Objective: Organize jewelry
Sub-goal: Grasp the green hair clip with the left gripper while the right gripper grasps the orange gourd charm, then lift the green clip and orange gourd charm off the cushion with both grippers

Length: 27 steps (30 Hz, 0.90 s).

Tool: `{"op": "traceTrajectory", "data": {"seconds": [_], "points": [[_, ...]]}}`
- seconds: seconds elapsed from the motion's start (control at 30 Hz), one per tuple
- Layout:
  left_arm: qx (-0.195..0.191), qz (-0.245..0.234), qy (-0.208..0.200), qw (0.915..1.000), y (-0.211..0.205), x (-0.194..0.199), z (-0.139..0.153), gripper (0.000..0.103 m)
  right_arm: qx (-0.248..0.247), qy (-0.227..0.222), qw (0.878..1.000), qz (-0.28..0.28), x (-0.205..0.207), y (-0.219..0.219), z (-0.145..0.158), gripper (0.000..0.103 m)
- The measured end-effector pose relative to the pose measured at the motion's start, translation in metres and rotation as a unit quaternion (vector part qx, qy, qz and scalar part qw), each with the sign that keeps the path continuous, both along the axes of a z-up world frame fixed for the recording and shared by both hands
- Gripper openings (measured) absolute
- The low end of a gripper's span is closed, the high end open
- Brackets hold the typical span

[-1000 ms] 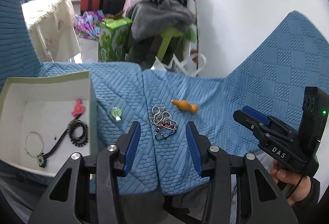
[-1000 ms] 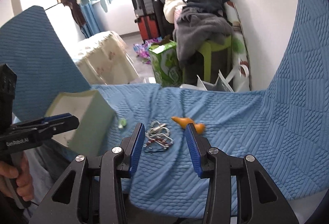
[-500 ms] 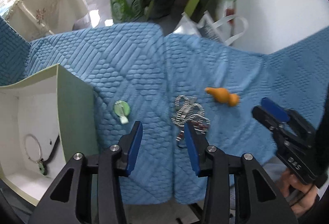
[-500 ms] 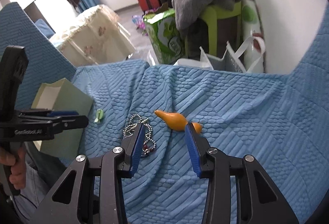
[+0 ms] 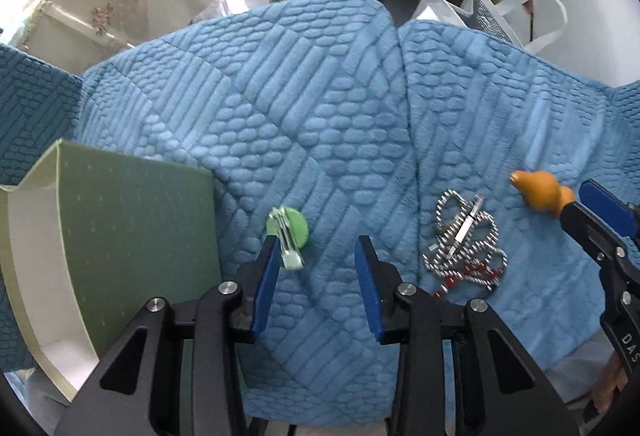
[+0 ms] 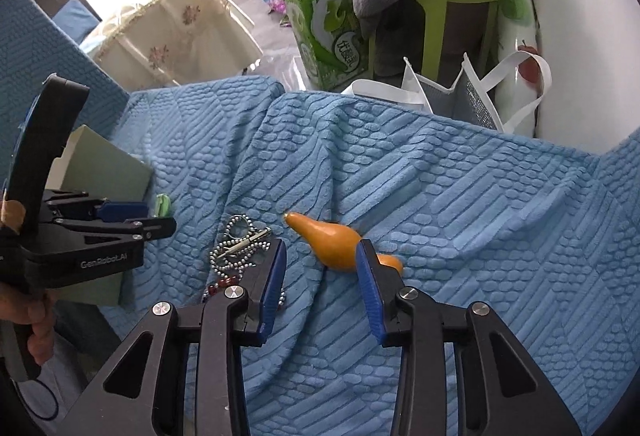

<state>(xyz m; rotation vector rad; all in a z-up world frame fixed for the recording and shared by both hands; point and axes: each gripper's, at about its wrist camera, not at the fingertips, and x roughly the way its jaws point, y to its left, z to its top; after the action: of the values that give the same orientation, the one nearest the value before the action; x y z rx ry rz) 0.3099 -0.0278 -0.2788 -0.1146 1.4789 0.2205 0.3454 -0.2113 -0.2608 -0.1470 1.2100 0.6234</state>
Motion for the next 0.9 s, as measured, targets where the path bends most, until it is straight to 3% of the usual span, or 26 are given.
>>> {"op": "traceTrajectory", "data": {"seconds": [0.3, 0.53, 0.9], "points": [[0.019, 0.001, 0.012, 0.9997, -0.002, 0.008, -0.017, 0.034, -0.033, 0.006, 0.999, 0.023, 0.010, 0.008, -0.017, 0.034], [0.019, -0.001, 0.006, 0.9998, 0.007, 0.008, -0.014, 0.016, -0.045, 0.010, 0.998, 0.035, 0.014, 0.013, -0.028, 0.032], [-0.015, -0.007, -0.028, 0.9995, 0.006, -0.013, 0.003, 0.016, -0.052, -0.003, 0.998, 0.029, 0.006, 0.012, -0.026, 0.028]]}}
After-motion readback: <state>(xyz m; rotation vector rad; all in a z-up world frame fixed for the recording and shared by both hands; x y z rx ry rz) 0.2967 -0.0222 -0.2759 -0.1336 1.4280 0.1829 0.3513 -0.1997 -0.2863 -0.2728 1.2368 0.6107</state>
